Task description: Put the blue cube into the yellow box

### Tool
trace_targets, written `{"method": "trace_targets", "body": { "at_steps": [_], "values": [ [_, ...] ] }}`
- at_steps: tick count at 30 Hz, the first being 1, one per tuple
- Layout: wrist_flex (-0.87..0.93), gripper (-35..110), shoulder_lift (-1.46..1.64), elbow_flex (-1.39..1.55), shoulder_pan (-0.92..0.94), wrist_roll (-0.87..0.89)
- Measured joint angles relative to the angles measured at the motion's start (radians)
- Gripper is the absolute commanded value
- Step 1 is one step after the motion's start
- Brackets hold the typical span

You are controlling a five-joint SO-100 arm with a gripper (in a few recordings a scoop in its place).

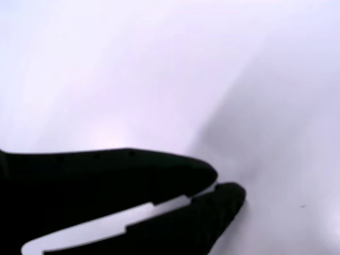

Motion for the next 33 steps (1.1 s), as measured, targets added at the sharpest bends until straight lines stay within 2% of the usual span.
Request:
{"method": "trace_targets", "body": {
  "at_steps": [11, 14, 26, 33],
  "values": [
    [-0.746, 30, -0.611, -0.156, -0.04, 0.055],
    [-0.879, 35, -0.715, -0.216, -0.061, 0.067],
    [-1.431, 39, -1.083, -0.241, -0.235, -0.02],
    [-1.649, 39, -1.281, -0.264, -0.314, -0.035]
  ]
}}
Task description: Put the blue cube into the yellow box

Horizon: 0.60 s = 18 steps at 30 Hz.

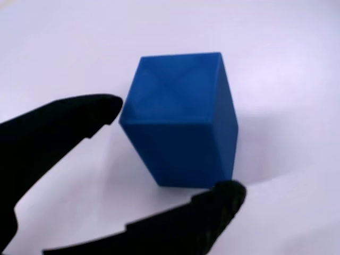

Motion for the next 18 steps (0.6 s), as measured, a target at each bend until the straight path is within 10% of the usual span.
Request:
{"method": "trace_targets", "body": {
  "at_steps": [18],
  "values": [
    [-0.172, 39, -0.334, -0.167, -0.035, 0.02]
  ]
}}
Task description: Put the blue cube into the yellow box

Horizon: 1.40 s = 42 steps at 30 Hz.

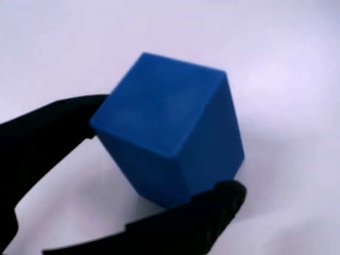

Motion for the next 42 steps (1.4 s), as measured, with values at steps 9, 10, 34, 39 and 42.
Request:
{"method": "trace_targets", "body": {
  "at_steps": [9, 10, 34, 39, 42],
  "values": [
    [-0.028, 37, -0.091, -0.06, 0.0, 0.023],
    [-0.034, 37, -0.101, -0.061, -0.006, 0.023],
    [-0.02, 13, -0.183, -0.143, -0.012, 0.023],
    [-0.009, 12, -0.179, -0.153, 0.054, -0.041],
    [-0.005, 12, -0.16, -0.153, 0.141, -0.075]
  ]
}}
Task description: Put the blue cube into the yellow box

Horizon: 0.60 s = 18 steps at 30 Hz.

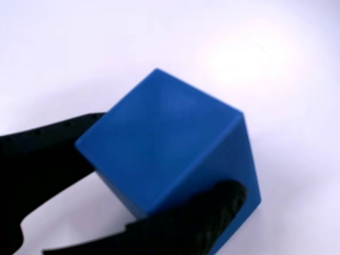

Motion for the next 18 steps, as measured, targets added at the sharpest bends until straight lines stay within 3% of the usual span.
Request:
{"method": "trace_targets", "body": {
  "at_steps": [18],
  "values": [
    [0.075, 11, 0.215, -0.094, 0.62, -0.02]
  ]
}}
